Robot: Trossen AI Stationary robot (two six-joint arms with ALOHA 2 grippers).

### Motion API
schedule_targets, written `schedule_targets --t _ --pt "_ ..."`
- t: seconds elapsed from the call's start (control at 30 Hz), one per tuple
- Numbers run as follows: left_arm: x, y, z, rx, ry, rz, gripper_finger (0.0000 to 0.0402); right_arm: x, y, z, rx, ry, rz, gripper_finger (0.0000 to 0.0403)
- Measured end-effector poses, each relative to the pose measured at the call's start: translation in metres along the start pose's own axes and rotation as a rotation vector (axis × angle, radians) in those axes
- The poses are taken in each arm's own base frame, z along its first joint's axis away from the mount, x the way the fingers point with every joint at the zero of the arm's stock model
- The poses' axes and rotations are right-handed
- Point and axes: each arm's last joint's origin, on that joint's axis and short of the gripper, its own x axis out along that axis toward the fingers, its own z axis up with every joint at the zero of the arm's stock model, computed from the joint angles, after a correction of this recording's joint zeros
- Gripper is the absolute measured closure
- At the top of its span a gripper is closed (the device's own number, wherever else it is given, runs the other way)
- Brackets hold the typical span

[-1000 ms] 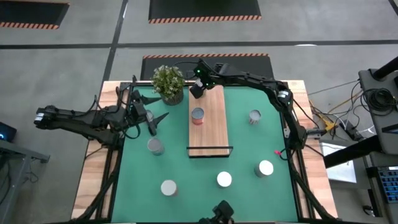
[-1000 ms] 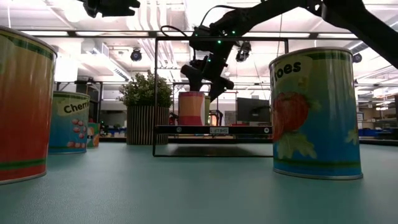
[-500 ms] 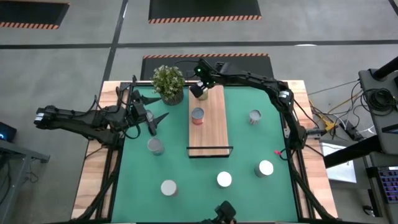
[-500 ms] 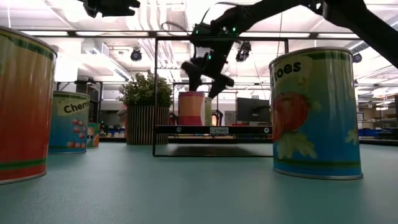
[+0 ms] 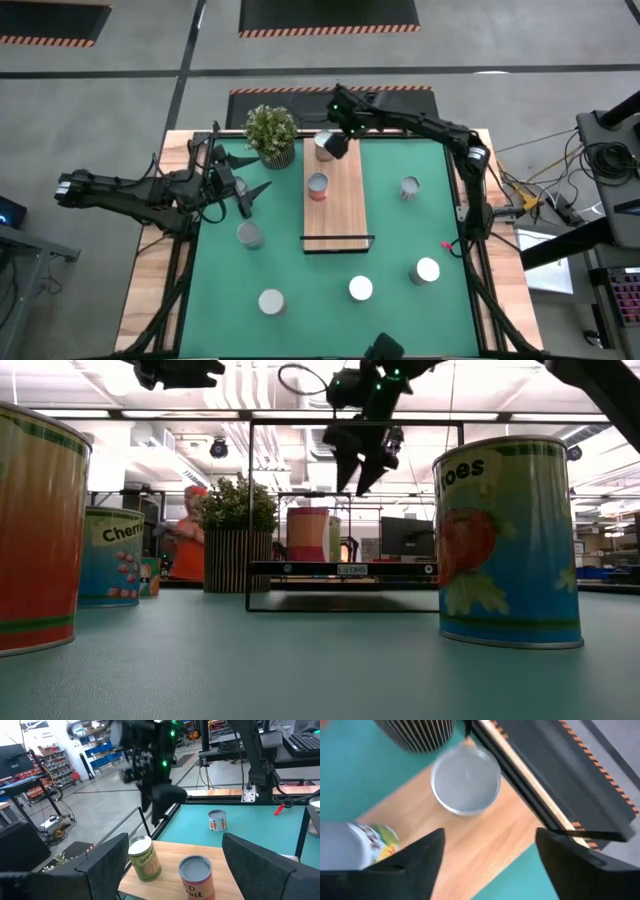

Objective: Pick and place cans onto a shelf
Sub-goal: Put the canned mangos on the shelf

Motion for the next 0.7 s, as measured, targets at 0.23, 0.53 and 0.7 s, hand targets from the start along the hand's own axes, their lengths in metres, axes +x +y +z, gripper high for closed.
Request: schedule_targets --t 0.23,0.53,0.7 --pt "0.000 0.000 0.000 -0.001 0.000 0.000 0.0100 0.037 0.000 -0.017 -0.015 0.051 -0.020 0.0259" --pt "0.000 0.000 0.000 -0.001 0.000 0.000 0.0100 0.063 0.000 -0.023 -0.020 -0.030 -0.027 0.0389" --pt "0.000 0.000 0.000 -0.001 0.000 0.000 0.0100 0.067 0.003 -0.019 -0.011 -0.098 -0.010 0.0390"
